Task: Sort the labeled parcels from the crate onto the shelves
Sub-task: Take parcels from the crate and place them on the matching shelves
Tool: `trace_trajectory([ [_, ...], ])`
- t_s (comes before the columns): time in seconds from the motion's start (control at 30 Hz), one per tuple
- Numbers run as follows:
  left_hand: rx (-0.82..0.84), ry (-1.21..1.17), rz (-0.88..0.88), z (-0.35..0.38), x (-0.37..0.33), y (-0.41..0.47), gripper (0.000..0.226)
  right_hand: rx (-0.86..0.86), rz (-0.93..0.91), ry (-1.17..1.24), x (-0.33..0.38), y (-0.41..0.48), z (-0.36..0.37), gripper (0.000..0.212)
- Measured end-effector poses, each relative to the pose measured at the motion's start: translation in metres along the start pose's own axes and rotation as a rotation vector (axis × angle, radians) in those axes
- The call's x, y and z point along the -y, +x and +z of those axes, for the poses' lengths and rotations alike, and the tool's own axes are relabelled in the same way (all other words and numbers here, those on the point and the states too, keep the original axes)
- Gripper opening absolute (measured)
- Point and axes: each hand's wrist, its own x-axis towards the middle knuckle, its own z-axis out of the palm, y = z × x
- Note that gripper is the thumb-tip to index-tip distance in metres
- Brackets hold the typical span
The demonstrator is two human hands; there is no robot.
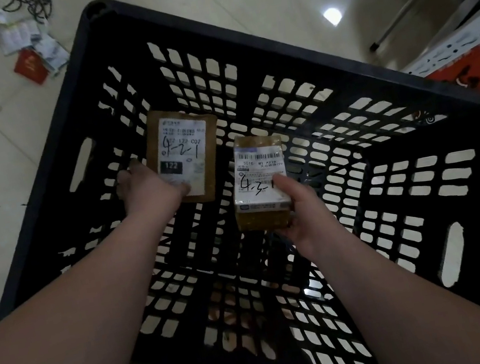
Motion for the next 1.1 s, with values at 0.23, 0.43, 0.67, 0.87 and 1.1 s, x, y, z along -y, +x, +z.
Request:
trace_trajectory([
  [0.23, 0.068, 0.040, 0.155, 0.012, -0.005, -0.018, 0.068, -0.038, -0.017, 0.002, 0.000, 0.006, -0.012, 0.051],
  [0.43, 0.171, -0.388, 0.320, 0.018, -0.035, -0.030, 0.015, -0.172, -0.040, 0.073, 0.002, 0.006, -0.034, 0.048],
  [0.67, 0.463, -0.497, 0.071, 0.014, -0.040, -0.017, 0.040, -0.141, -0.004, 0.026, 0.006, 0.003, -0.043, 0.043],
  [0.87, 0.458, -0.270, 0.138, 0.018, -0.038, -0.041, 0.075, -0.107, 0.062, -0.012, 0.006, -0.016, -0.045, 0.047],
  [1.1, 0.414, -0.455, 0.058, -0.036, -0.024, -0.114, 0.052, 0.001, 0.074, -0.004, 0.024, -0.093, -0.052, 0.018],
])
